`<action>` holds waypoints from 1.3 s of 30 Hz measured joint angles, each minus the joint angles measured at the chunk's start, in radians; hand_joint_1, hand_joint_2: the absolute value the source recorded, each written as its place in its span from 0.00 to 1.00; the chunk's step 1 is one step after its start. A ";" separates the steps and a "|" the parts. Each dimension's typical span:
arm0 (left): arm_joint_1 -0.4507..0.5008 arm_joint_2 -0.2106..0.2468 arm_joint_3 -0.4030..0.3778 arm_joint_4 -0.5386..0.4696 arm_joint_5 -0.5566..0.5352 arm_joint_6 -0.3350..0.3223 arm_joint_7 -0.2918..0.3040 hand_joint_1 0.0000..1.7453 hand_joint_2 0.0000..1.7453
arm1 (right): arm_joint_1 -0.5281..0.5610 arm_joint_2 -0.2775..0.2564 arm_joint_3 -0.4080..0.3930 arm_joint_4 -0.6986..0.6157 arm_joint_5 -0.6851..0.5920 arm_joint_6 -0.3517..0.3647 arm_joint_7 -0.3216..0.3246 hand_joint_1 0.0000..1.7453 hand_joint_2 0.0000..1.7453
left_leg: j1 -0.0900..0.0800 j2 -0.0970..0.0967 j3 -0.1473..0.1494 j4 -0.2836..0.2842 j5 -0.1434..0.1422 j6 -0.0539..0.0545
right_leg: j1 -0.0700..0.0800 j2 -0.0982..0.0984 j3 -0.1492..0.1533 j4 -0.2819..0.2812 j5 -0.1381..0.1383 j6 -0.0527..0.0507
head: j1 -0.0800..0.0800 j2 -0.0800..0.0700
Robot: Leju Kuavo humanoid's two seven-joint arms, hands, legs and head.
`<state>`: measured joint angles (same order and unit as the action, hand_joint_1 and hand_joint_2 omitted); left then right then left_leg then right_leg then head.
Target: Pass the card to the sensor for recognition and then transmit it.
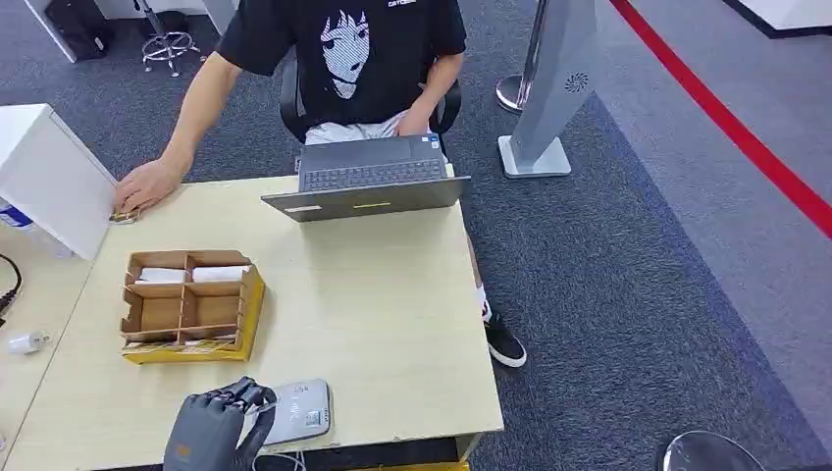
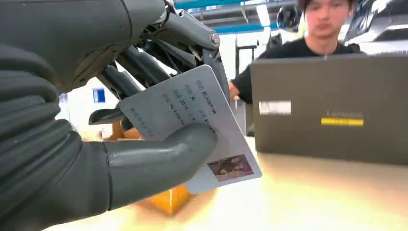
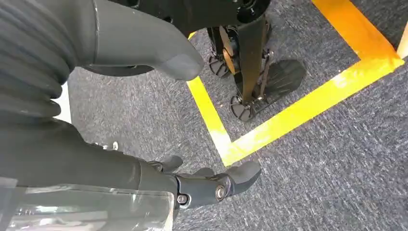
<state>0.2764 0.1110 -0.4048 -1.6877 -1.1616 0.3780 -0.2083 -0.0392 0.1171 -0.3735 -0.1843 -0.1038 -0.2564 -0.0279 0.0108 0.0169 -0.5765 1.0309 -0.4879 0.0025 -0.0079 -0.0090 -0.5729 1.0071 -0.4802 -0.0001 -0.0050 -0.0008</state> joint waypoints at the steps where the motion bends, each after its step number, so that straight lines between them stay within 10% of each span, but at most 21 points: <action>1: -0.002 -0.002 0.000 0.010 0.008 -0.002 0.000 1.00 1.00 | 0.000 0.000 0.000 0.000 0.002 0.004 0.003 0.00 1.00 | 0.000 0.000 0.000 0.000 0.000 0.000 | 0.000 0.000 0.000 0.000 0.000 0.000 | 0.000 0.000; 8: -0.026 -0.031 0.013 0.090 0.185 -0.064 -0.098 1.00 1.00 | 0.000 -0.010 0.000 0.000 0.031 0.067 0.020 0.00 1.00 | 0.000 0.000 0.000 0.000 0.000 0.000 | 0.000 0.000 0.000 0.000 0.000 0.000 | 0.000 0.000; 21: -0.080 -0.096 0.052 0.279 0.177 -0.074 -0.145 1.00 1.00 | 0.000 -0.021 0.000 -0.001 0.055 0.078 0.014 0.00 1.00 | 0.000 -0.001 0.000 0.000 0.000 0.000 | 0.000 -0.001 0.000 0.000 0.000 0.000 | 0.000 0.000; 39: -0.089 -0.121 0.061 0.291 0.176 -0.044 -0.193 1.00 1.00 | 0.000 -0.023 0.000 0.000 0.073 0.078 0.024 0.00 1.00 | 0.000 -0.001 0.001 0.000 0.000 0.000 | 0.000 -0.001 0.002 0.000 0.000 0.000 | 0.000 0.000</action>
<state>0.1872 -0.0103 -0.3441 -1.3970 -0.9854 0.3338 -0.4010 -0.0388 0.0938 -0.3738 -0.1846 -0.0305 -0.1781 -0.0042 0.0108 0.0159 -0.5752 1.0310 -0.4879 0.0025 -0.0080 -0.0098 -0.5712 1.0071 -0.4802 -0.0001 -0.0050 -0.0008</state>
